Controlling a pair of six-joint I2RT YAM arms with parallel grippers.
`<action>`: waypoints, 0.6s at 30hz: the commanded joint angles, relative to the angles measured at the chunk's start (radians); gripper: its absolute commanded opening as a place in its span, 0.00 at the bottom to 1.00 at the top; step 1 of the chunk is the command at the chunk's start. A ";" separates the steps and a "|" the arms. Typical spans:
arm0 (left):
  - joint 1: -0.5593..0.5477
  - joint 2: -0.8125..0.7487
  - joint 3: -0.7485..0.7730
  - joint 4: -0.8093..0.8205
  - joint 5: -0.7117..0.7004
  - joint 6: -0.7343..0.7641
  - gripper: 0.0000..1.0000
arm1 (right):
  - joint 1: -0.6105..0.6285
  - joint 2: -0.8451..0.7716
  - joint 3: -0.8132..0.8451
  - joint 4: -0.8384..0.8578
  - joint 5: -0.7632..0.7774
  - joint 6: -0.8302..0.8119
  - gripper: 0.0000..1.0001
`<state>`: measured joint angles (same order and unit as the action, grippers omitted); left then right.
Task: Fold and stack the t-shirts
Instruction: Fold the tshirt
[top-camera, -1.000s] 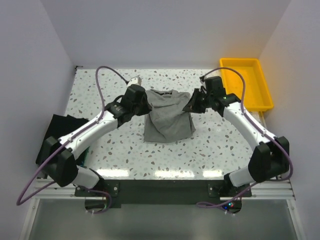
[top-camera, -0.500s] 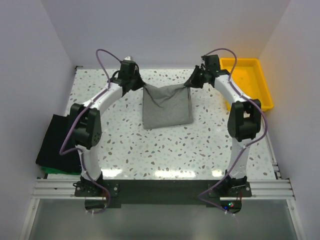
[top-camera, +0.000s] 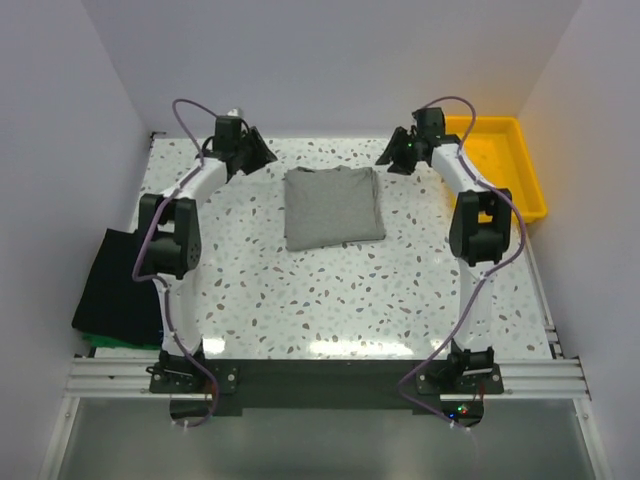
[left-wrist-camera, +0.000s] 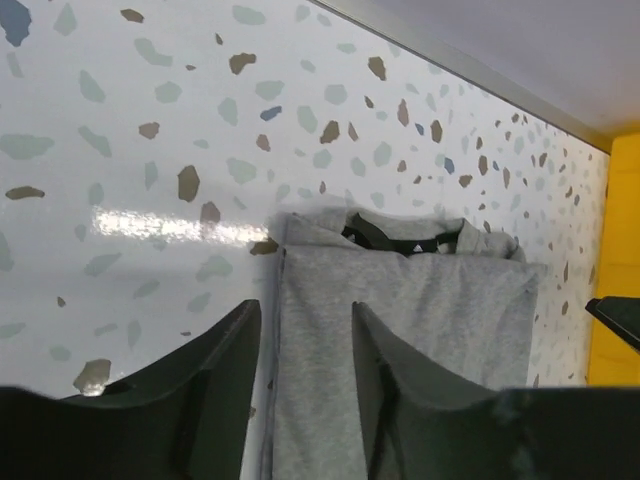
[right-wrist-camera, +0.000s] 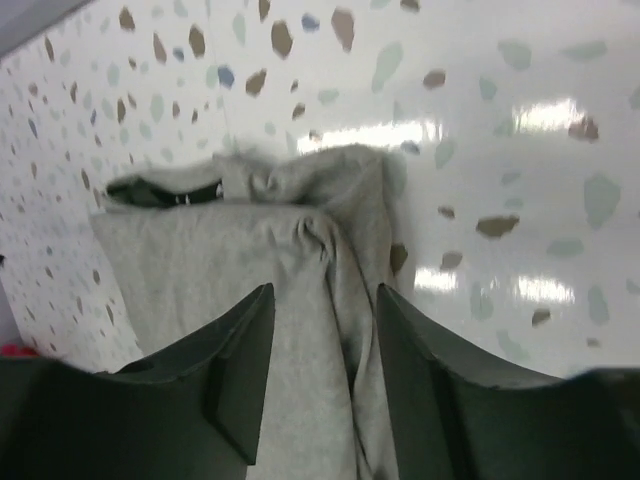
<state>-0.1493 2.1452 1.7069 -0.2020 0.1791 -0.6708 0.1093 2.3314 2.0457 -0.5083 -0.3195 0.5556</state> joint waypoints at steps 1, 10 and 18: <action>-0.082 -0.154 -0.081 0.072 0.036 -0.018 0.43 | 0.081 -0.207 -0.132 0.042 0.045 -0.040 0.43; -0.309 -0.102 -0.141 0.098 -0.064 -0.067 0.13 | 0.210 -0.230 -0.395 0.145 0.134 -0.033 0.33; -0.375 0.024 -0.154 0.055 -0.141 -0.058 0.06 | 0.191 -0.193 -0.516 0.168 0.194 -0.037 0.33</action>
<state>-0.5251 2.1483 1.5715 -0.1490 0.1040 -0.7216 0.3096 2.1468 1.5509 -0.3546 -0.2108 0.5426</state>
